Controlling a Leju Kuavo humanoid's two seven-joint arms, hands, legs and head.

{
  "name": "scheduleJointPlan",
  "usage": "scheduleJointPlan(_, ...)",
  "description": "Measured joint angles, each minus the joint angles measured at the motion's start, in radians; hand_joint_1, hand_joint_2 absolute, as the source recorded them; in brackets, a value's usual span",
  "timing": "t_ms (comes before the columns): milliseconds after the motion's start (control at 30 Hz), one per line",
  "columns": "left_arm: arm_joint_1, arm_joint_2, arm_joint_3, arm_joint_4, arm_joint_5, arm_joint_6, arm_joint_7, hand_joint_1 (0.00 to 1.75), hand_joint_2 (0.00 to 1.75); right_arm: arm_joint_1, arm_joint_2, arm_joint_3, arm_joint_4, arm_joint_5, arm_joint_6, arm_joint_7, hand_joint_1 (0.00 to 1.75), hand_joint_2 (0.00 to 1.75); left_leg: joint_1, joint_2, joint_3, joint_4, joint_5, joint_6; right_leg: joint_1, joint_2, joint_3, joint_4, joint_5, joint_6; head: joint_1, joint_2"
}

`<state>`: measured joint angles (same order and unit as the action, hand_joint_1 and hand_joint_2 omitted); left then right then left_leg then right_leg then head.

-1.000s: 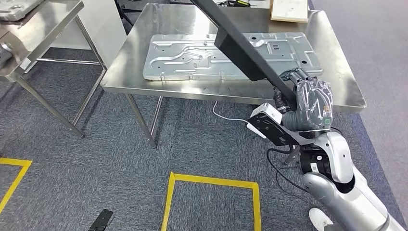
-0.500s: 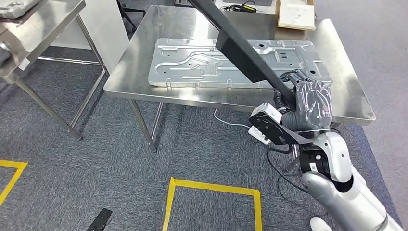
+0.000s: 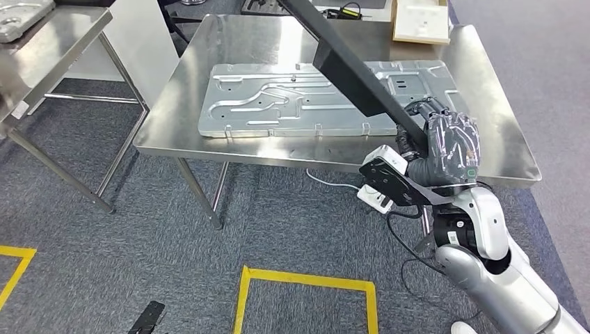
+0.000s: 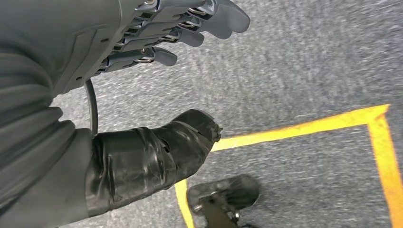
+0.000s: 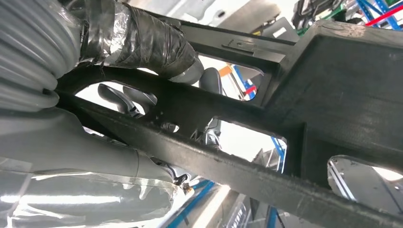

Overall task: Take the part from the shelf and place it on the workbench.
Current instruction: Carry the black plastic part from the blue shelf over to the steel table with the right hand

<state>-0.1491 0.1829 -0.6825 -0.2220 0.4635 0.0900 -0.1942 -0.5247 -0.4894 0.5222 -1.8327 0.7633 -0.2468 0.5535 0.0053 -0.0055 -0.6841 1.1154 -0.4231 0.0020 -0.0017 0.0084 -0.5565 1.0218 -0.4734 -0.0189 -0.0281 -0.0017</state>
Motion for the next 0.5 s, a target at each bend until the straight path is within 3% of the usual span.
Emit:
scheduleJointPlan(67, -0.001, 0.001, 0.0, 0.0, 0.0, 0.0, 0.001, 0.0, 1.75, -0.003, 0.0, 0.0, 0.002, 0.0, 0.001, 0.0, 1.75, 1.75, -0.006, 0.001, 0.033, -0.082, 0.022, 0.01, 0.002, 0.001, 0.006, 0.0, -0.01, 0.008, 0.001, 0.0)
scheduleJointPlan(167, -0.002, 0.001, 0.0, 0.0, -0.001, -0.001, 0.002, 0.0, 1.75, -0.004, 0.0, 0.0, 0.003, -0.001, 0.002, 0.0, 1.75, 1.75, -0.008, 0.003, 0.045, -0.102, 0.008, 0.021, 0.001, 0.001, 0.007, -0.006, -0.019, 0.022, 0.001, 0.0)
scheduleJointPlan(233, -0.001, 0.001, 0.0, 0.0, 0.0, -0.001, 0.002, 0.0, 1.75, -0.006, 0.0, 0.0, 0.004, 0.0, 0.002, 0.0, 1.75, 1.75, -0.001, 0.003, 0.062, -0.114, 0.004, 0.029, 0.002, -0.001, -0.006, 0.032, -0.041, 0.032, 0.004, 0.0)
scheduleJointPlan(267, -0.002, 0.001, 0.0, 0.0, 0.0, -0.001, 0.002, 0.0, 1.75, -0.008, 0.0, 0.0, 0.004, 0.0, 0.002, 0.0, 1.75, 1.75, 0.002, 0.003, 0.072, -0.118, 0.0, 0.032, 0.002, -0.002, -0.033, 0.085, -0.061, 0.036, 0.006, 0.0)
scheduleJointPlan(333, -0.004, 0.0, 0.0, 0.0, 0.0, -0.002, 0.002, 0.0, 1.75, -0.009, 0.0, 0.0, 0.006, 0.0, 0.003, 0.0, 1.75, 1.75, 0.003, 0.002, 0.085, -0.119, -0.011, 0.036, -0.002, -0.003, -0.116, 0.222, -0.096, 0.041, 0.01, 0.0)
scheduleJointPlan(367, -0.004, 0.0, 0.0, 0.0, 0.0, -0.003, 0.002, 0.0, 1.75, -0.008, 0.0, 0.0, 0.008, 0.001, 0.003, 0.0, 1.75, 1.75, 0.003, 0.001, 0.093, -0.119, -0.019, 0.037, -0.004, -0.003, -0.154, 0.268, -0.095, 0.042, 0.01, 0.0)
scheduleJointPlan(400, -0.002, 0.0, 0.0, 0.0, 0.0, -0.004, 0.002, 0.0, 1.75, -0.007, 0.0, 0.0, 0.011, 0.003, 0.003, 0.0, 1.75, 1.75, 0.003, 0.001, 0.103, -0.118, -0.027, 0.036, -0.006, -0.003, -0.174, 0.275, -0.074, 0.043, 0.011, 0.0)
scheduleJointPlan(433, -0.001, -0.001, 0.0, 0.0, 0.0, -0.004, 0.003, 0.0, 1.75, -0.006, 0.0, 0.0, 0.013, 0.004, 0.002, 0.0, 1.75, 1.75, 0.003, 0.0, 0.116, -0.118, -0.036, 0.035, -0.008, -0.003, -0.174, 0.243, -0.033, 0.043, 0.011, 0.0)
scheduleJointPlan(500, 0.001, -0.002, 0.0, 0.0, 0.002, -0.005, 0.003, 0.0, 1.75, -0.007, 0.0, 0.0, 0.017, 0.008, 0.002, -0.001, 1.75, 1.75, 0.002, -0.002, 0.138, -0.115, -0.057, 0.027, -0.009, -0.005, -0.135, 0.116, 0.059, 0.041, 0.011, 0.0)
